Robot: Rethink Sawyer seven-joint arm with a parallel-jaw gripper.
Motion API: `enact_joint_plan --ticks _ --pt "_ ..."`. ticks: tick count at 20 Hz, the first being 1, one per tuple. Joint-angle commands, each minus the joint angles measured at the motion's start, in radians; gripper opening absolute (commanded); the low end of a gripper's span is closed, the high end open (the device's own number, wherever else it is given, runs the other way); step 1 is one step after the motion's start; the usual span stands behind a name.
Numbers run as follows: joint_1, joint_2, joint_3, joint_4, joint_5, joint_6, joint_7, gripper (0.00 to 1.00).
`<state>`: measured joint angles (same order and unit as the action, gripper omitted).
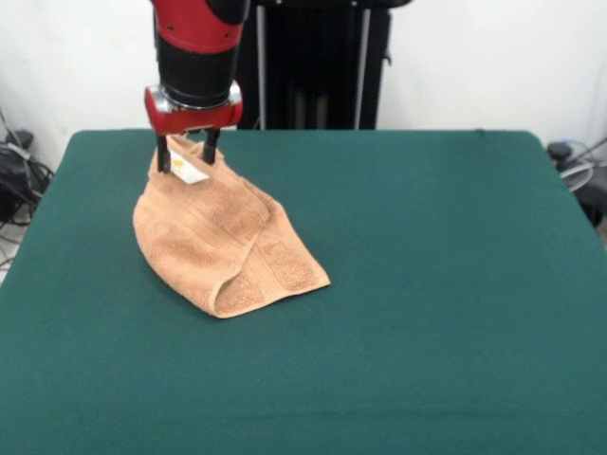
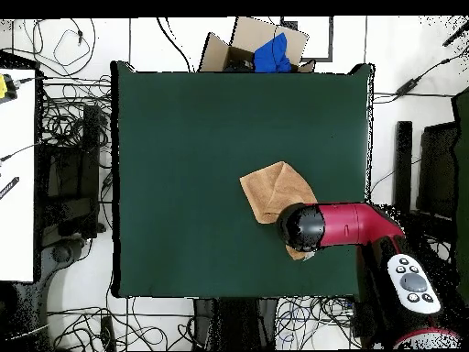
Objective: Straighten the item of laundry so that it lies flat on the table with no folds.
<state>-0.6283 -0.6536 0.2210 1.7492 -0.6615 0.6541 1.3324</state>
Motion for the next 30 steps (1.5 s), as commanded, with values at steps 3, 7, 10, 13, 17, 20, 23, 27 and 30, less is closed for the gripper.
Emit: enact_joint_plan --ticks 3,7,10,13,17,20,23,27,30 --pt "0.016 0.011 0.035 0.045 -0.062 -0.158 0.054 1.00" --pt "0.013 0.019 0.018 0.046 -0.054 -0.217 0.095 1.00" --pt "0.025 0.012 -0.004 0.052 -0.043 -0.244 0.130 1.00" --pt "0.032 0.017 -0.024 0.056 -0.027 -0.264 0.161 1.00" --pt "0.034 0.016 -0.038 0.065 -0.006 -0.310 0.180 0.00" --pt "0.033 0.013 -0.038 0.074 0.007 -0.322 0.186 0.00" --pt "0.035 0.016 -0.046 0.075 0.015 -0.320 0.186 0.00" --pt "0.042 0.014 -0.057 0.082 0.024 -0.316 0.191 0.00" --pt "0.050 0.015 -0.066 0.085 0.030 -0.314 0.197 0.00"
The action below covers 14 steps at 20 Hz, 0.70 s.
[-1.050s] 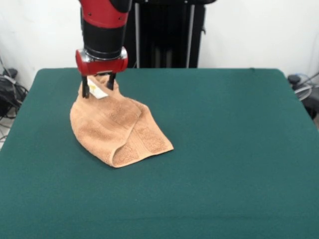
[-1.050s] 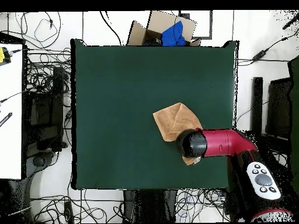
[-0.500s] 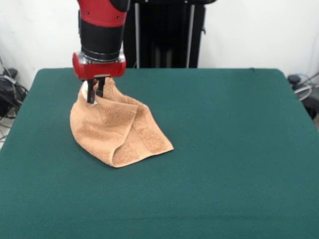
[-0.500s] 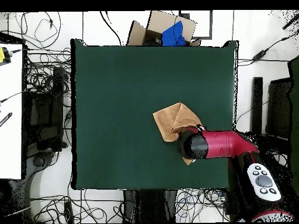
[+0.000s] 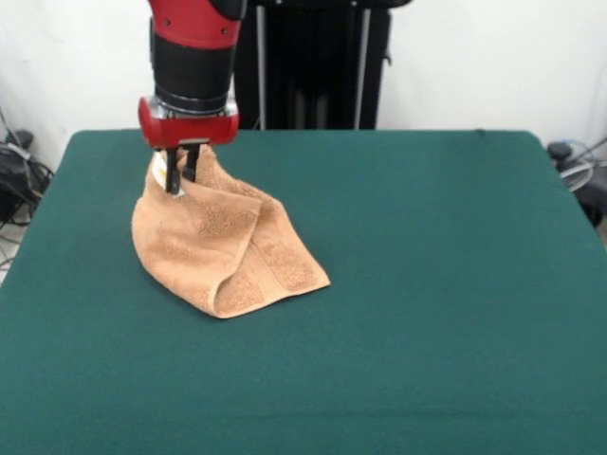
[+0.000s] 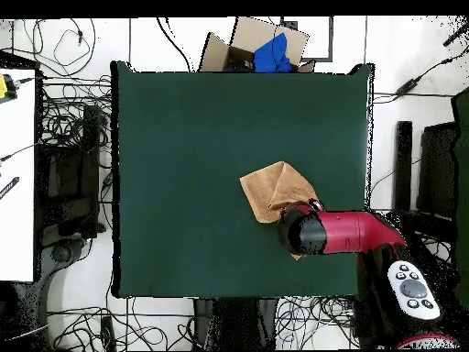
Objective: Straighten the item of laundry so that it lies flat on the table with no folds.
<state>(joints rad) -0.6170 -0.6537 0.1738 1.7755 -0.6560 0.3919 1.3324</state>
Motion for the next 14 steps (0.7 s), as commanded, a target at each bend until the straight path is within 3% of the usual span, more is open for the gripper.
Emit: enact_joint_plan --ticks 1,7,14 --pt "0.043 0.015 -0.023 0.059 0.027 -0.052 0.200 0.00" --pt "0.076 -0.003 -0.033 0.065 0.059 -0.019 0.219 0.00" --pt "0.169 -0.081 -0.056 0.090 0.185 0.109 0.273 0.00"
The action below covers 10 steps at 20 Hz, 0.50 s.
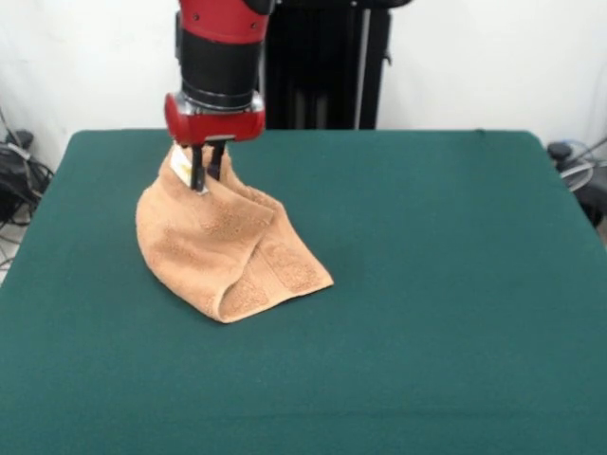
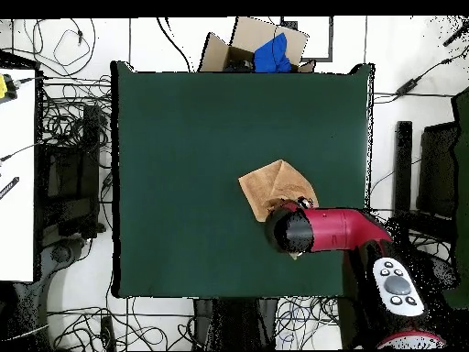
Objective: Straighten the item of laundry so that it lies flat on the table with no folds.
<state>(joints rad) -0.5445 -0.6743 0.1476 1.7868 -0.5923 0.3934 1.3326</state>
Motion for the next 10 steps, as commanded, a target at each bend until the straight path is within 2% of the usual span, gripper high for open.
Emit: enact_joint_plan --ticks 1,10 --pt "0.109 -0.066 -0.036 0.079 0.134 0.113 0.278 0.00" --pt "0.196 -0.135 -0.093 0.091 0.295 0.203 0.291 0.00"
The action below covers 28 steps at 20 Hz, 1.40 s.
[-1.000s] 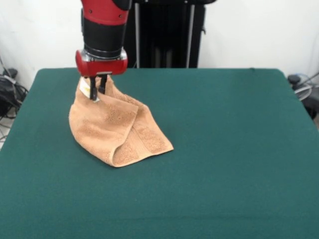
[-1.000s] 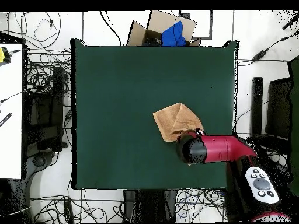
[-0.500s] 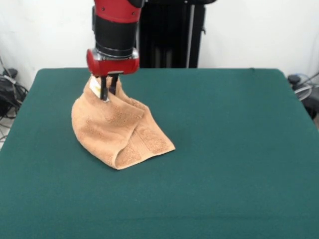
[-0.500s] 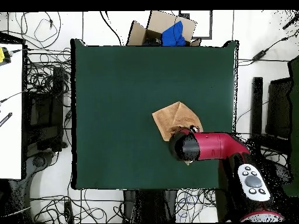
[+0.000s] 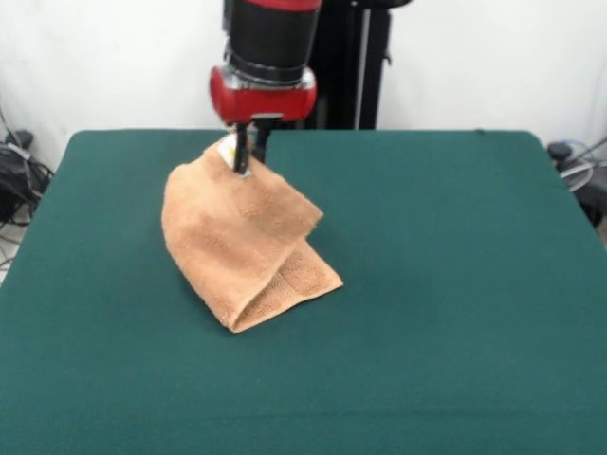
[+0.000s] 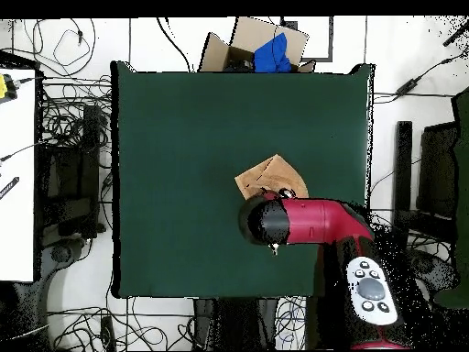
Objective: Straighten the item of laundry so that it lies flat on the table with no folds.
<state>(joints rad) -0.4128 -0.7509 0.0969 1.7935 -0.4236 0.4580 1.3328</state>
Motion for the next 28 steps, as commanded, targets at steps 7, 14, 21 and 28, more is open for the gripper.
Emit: enact_joint_plan --ticks 7,14,21,28 --pt "0.096 -0.141 -0.075 0.087 0.227 0.254 0.267 0.00" --pt "0.109 -0.228 -0.112 0.089 0.281 0.370 0.234 0.00" --pt "0.174 -0.368 -0.179 0.085 0.324 0.549 0.277 0.00" --pt "0.176 -0.410 -0.217 0.094 0.339 0.594 0.262 0.00"
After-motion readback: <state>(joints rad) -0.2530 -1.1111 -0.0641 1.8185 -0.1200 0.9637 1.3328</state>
